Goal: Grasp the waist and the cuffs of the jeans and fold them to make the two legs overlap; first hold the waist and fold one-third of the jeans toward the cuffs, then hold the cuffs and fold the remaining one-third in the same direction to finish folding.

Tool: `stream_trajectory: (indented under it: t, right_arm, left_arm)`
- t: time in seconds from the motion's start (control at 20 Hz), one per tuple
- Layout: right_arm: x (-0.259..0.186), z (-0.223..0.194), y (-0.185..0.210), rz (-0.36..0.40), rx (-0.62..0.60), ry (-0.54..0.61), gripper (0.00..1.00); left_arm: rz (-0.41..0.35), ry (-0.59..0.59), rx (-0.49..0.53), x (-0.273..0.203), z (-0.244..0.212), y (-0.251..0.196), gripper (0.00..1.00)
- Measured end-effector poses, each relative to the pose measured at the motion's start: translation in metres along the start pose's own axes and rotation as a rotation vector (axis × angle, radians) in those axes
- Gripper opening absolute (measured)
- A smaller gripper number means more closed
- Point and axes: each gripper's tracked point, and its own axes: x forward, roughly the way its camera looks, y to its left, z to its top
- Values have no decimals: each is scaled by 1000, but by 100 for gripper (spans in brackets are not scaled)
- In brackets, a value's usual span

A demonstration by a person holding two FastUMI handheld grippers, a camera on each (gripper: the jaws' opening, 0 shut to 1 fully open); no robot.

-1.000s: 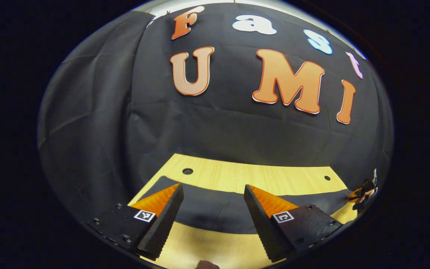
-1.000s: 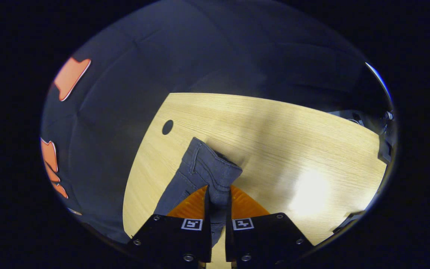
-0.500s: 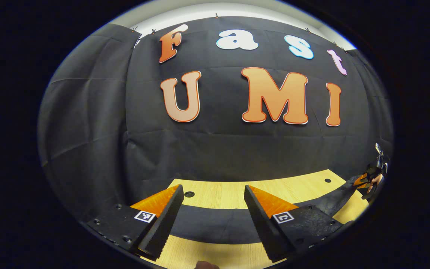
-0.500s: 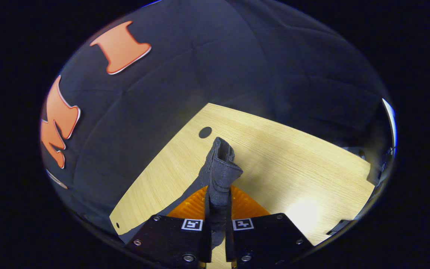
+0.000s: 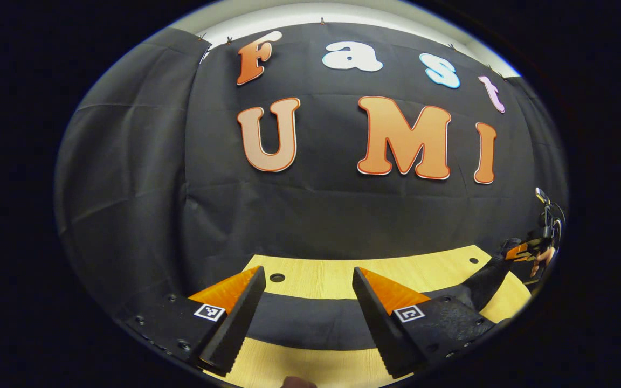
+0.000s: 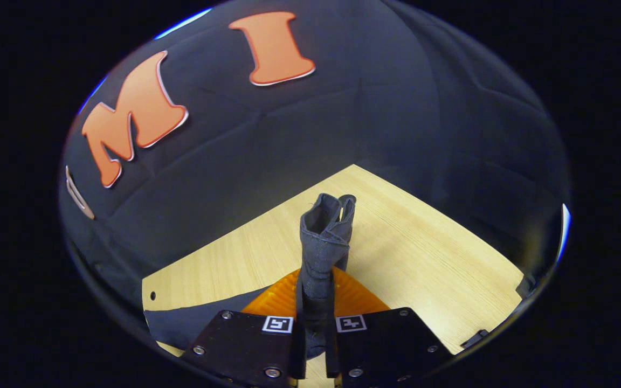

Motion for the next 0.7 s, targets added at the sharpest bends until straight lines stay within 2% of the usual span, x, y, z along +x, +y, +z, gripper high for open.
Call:
stream_trajectory:
  t: [0.35,0.7]
  right_arm:
    - [-16,-15,61,80,-121,-3,14]
    - [-25,-38,124,193,-260,22,14]
  left_arm:
    - [35,-13,23,-2,4,32,98]
    - [66,-10,7,-7,2,53,98]
